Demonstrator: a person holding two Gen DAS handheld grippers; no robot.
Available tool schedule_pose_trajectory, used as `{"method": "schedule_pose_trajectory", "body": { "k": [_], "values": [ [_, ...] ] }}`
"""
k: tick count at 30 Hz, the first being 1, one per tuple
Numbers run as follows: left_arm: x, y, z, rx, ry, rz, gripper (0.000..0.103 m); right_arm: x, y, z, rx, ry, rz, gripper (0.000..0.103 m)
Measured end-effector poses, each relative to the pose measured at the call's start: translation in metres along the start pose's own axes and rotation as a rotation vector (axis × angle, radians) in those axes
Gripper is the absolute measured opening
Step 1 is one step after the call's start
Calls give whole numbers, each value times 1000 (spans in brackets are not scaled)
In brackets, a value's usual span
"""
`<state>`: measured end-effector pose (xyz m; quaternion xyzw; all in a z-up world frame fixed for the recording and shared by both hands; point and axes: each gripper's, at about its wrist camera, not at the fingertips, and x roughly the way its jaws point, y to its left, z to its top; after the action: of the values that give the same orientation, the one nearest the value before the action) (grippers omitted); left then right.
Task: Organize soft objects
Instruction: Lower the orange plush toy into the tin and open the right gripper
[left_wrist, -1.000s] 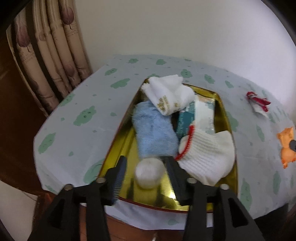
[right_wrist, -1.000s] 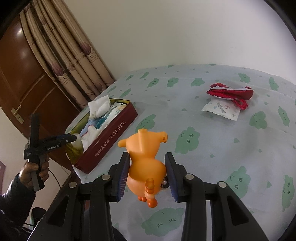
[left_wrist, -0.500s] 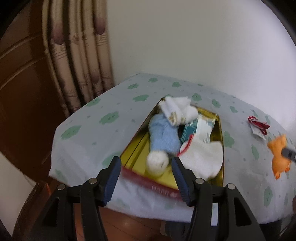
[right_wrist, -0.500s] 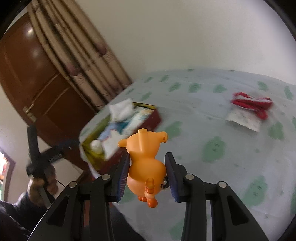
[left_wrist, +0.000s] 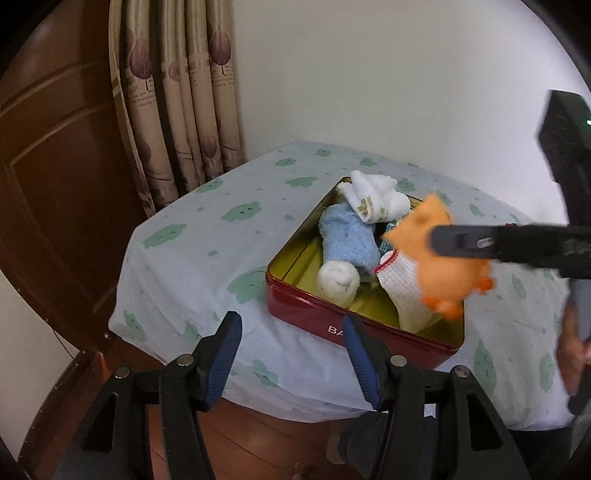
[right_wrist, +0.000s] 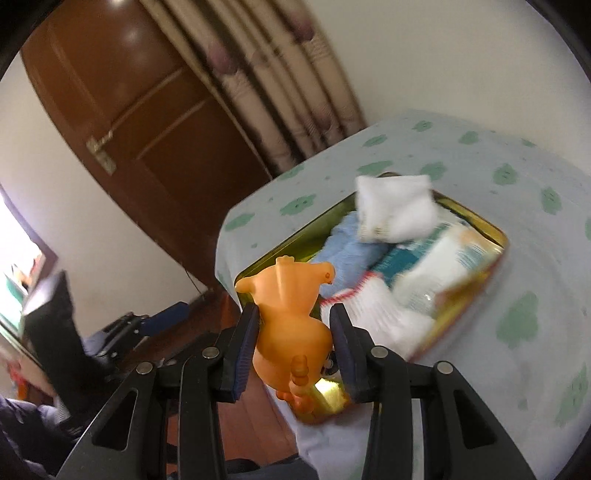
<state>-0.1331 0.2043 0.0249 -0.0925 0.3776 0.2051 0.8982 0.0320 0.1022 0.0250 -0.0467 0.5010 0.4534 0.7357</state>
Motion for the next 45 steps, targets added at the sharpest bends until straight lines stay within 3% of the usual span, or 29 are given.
{"method": "schedule_pose_trajectory", "body": {
  "k": [5,11,27,37,42,45],
  "values": [
    [3,6,1,-33,11,-43,58,30,11,3,-78,65,-68,37],
    [5,4,0,-25,24,-69,58,45,15,-3,-108,104,-88,38],
    [18,7,-2,-18,87,-69,58,52,12,-6,-77,118,-98,37],
    [22,1,-5,20,108,-47,58,11,6,-3,-22,-47,-53,40],
    [23,-3,-6,41,115,-38,58,-18,-11,-16,55,-131,-74,49],
    [25,-6,-8,64,123,-26,58,-40,-37,-36,124,-165,-145,58]
  ]
}}
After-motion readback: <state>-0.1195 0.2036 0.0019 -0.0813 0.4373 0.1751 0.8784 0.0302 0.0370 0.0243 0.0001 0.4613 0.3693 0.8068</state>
